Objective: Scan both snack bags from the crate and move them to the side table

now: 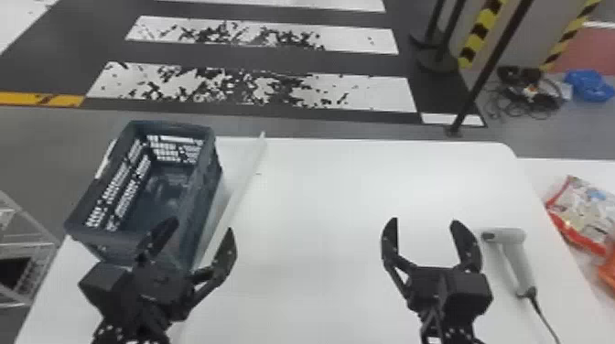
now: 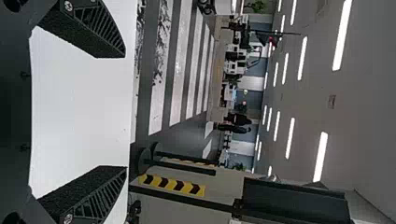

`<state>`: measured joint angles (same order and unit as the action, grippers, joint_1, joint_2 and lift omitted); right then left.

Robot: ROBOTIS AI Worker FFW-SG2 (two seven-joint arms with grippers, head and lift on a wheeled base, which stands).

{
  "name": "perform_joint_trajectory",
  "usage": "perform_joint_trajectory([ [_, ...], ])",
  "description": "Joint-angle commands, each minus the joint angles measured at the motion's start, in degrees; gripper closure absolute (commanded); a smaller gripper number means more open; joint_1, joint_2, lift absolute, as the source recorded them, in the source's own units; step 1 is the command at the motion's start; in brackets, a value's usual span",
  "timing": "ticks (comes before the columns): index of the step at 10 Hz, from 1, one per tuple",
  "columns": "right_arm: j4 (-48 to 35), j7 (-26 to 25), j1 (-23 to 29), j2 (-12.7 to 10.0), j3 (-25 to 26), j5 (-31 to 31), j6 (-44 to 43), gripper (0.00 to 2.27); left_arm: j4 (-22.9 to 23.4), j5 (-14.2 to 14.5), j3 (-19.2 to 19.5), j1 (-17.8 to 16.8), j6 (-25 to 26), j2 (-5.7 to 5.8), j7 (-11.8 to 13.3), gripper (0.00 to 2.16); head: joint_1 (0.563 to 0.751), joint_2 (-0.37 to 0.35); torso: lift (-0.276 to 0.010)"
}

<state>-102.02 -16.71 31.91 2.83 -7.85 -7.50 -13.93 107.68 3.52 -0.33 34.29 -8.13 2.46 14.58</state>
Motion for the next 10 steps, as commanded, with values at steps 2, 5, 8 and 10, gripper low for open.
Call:
perform_joint_trajectory([
  [2,0.2,-0.1,0.4,0.0,0.0,0.5,-1.0,0.08,0.8,0.0,0.1,0.4,-0.5,-0.18,-0.3,0.10,0.695,-0.046,-0.029],
  [5,0.4,-0.1,0.5,0.0,0.4,1.1,-1.0,0.08,0.8,0.0,0.3,0.4,-0.5,-0.27,-1.1,0.10,0.695,-0.044,-0.029],
  [8,0.4,-0.1,0.9,0.0,0.6,1.0,-1.6,0.08,1.1,0.0,0.4,0.4,-0.5,-0.35,-1.5,0.10,0.695,-0.044,-0.029],
  [10,0.3,-0.1,1.1,0.1,0.6,1.0,-1.8,0.08,1.1,0.0,0.4,0.4,-0.5,-0.44,-2.0,0.10,0.695,-0.043,-0.029],
])
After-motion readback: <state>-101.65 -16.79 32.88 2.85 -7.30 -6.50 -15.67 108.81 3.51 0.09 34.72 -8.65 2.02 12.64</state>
